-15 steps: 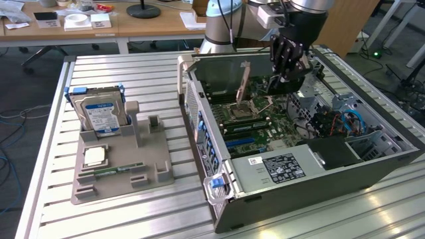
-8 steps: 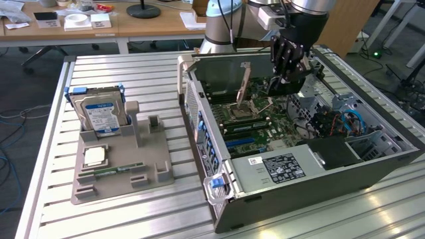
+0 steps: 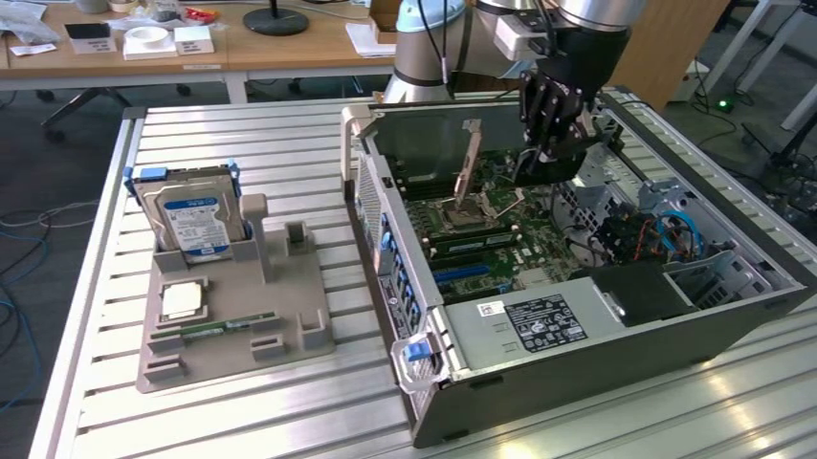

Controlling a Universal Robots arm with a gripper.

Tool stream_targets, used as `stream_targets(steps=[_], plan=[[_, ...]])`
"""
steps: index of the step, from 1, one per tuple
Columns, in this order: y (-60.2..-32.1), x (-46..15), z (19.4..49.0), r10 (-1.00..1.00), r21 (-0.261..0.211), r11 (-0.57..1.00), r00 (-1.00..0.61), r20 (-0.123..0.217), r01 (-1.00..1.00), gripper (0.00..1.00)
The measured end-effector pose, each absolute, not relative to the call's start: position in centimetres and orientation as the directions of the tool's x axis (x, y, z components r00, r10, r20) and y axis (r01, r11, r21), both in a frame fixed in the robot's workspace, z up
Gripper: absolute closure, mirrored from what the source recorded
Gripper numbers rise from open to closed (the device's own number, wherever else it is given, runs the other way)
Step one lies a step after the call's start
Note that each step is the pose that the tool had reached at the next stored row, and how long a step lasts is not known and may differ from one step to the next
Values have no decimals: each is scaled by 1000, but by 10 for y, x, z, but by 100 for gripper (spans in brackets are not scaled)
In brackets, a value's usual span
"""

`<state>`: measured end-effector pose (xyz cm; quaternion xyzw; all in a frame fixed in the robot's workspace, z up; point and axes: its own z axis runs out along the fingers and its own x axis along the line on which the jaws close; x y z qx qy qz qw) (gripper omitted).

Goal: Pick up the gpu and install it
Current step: 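Insert the gpu into the slot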

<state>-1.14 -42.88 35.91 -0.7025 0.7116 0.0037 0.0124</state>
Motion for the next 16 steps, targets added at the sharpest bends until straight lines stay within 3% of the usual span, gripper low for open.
stream_targets(steps=[16], plan=[[-429, -11, 342, -1000, -12, 5, -5, -23, -1000, 74]])
